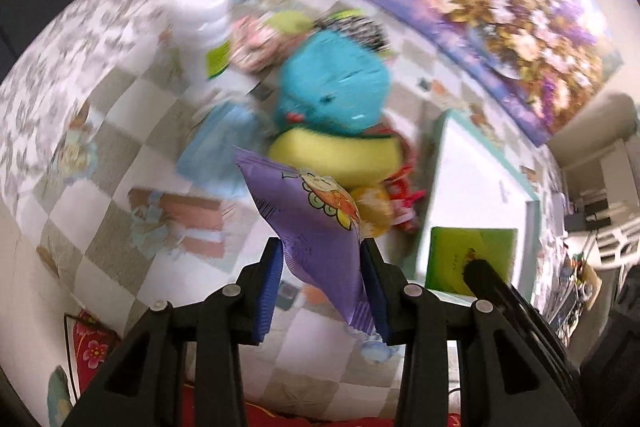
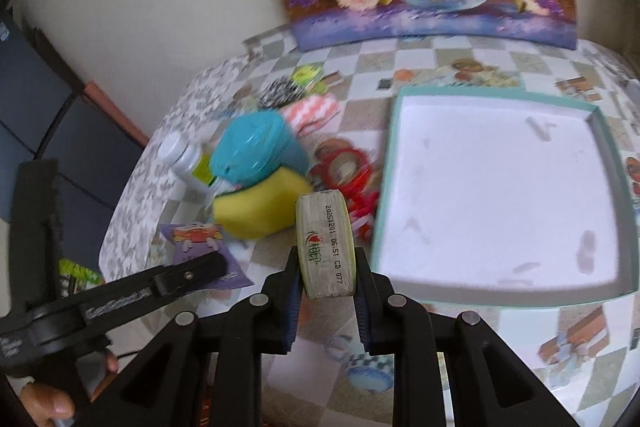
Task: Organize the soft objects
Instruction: 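Carry tissue pack with right gripper while left gripper carries snack bag over tray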
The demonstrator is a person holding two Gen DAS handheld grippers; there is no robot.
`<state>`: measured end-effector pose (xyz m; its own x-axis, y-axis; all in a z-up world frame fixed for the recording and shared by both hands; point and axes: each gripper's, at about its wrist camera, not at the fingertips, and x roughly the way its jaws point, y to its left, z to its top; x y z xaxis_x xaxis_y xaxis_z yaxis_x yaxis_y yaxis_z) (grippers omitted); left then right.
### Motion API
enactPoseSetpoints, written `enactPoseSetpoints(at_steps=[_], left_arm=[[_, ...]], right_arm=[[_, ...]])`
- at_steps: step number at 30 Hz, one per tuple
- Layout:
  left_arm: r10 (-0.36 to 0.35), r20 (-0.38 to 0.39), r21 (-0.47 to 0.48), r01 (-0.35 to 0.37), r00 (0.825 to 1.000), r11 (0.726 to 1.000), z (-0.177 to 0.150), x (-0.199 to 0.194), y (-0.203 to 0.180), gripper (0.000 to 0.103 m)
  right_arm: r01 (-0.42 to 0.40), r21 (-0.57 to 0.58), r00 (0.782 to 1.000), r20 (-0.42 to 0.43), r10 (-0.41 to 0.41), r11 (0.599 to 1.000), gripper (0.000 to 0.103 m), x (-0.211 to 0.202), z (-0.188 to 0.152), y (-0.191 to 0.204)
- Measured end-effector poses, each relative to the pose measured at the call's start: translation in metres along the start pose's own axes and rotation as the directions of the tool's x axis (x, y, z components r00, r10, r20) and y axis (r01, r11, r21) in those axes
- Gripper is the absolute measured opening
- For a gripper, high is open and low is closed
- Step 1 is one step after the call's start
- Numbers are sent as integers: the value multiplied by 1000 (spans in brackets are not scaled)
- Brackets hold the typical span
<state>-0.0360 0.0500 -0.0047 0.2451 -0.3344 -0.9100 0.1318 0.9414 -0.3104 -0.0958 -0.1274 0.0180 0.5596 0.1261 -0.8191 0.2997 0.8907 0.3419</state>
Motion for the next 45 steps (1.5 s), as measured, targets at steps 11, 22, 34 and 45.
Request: enactPoseSetpoints(at_steps=[11, 22, 34, 45], left_arm=[[-19, -15, 204, 21, 1000, 979, 8, 14, -93, 41], [-62, 16, 347, 53, 998, 937, 9, 18, -161, 41], [-33, -52, 475, 54, 998, 878, 5, 101, -213, 42], [-37, -36, 498, 50, 999, 866, 28, 125, -232, 43]], right_arm=[[216, 181, 972, 58, -229, 960, 25, -30, 16, -73], [251, 366, 956, 53, -290, 896, 25, -43, 18, -133], [360, 500, 907, 11, -421, 788, 25, -45, 20, -204], [345, 466, 908, 53, -415, 815, 26, -25, 44, -217]])
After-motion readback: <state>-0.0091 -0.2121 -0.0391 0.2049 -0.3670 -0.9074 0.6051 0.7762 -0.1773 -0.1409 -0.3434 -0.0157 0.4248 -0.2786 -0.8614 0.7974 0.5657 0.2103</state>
